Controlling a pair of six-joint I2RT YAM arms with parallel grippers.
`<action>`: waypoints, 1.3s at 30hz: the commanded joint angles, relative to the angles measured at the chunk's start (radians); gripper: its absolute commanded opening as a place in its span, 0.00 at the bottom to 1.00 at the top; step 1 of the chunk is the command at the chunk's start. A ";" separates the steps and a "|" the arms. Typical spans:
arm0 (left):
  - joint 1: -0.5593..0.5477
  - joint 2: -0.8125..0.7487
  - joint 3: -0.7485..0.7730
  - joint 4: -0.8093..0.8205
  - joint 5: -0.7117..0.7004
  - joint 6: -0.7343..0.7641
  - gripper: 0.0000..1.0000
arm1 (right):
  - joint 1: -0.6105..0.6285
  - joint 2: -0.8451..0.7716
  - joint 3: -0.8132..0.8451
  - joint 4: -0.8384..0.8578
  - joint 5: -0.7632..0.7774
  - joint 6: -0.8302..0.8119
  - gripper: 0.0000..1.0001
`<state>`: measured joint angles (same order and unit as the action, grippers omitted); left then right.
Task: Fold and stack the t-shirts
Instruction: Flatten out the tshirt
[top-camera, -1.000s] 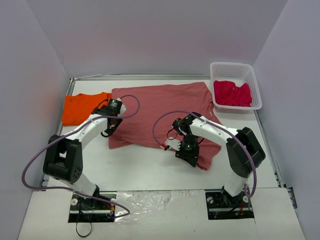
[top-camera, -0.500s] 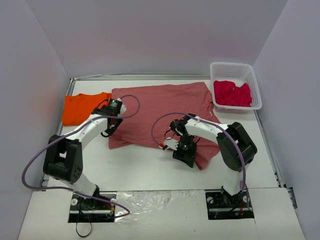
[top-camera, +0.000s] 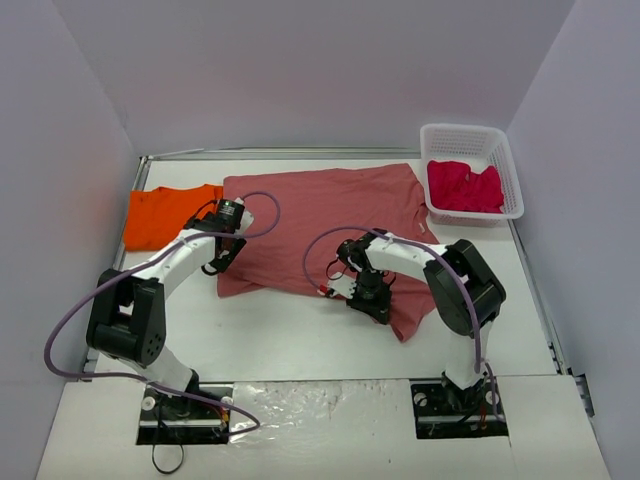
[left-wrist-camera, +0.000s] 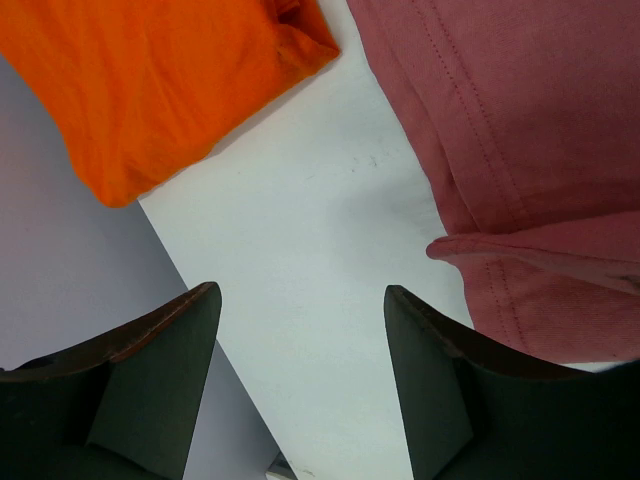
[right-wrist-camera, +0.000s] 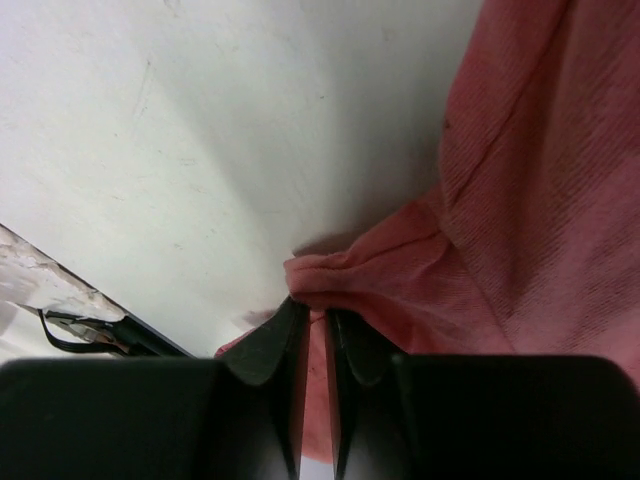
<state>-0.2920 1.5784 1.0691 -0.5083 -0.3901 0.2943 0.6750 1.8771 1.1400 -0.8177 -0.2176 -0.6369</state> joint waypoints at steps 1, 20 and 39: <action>0.007 -0.005 0.014 0.002 0.002 -0.012 0.65 | 0.000 0.019 -0.031 0.011 0.029 0.017 0.05; 0.005 -0.024 0.023 -0.013 0.005 -0.017 0.64 | 0.047 -0.070 0.000 -0.078 -0.049 0.036 0.00; 0.005 -0.049 0.019 -0.015 0.000 -0.018 0.65 | 0.184 -0.033 0.013 -0.110 -0.173 0.040 0.00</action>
<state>-0.2920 1.5795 1.0683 -0.5106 -0.3817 0.2939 0.8371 1.8294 1.1351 -0.8509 -0.3370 -0.5945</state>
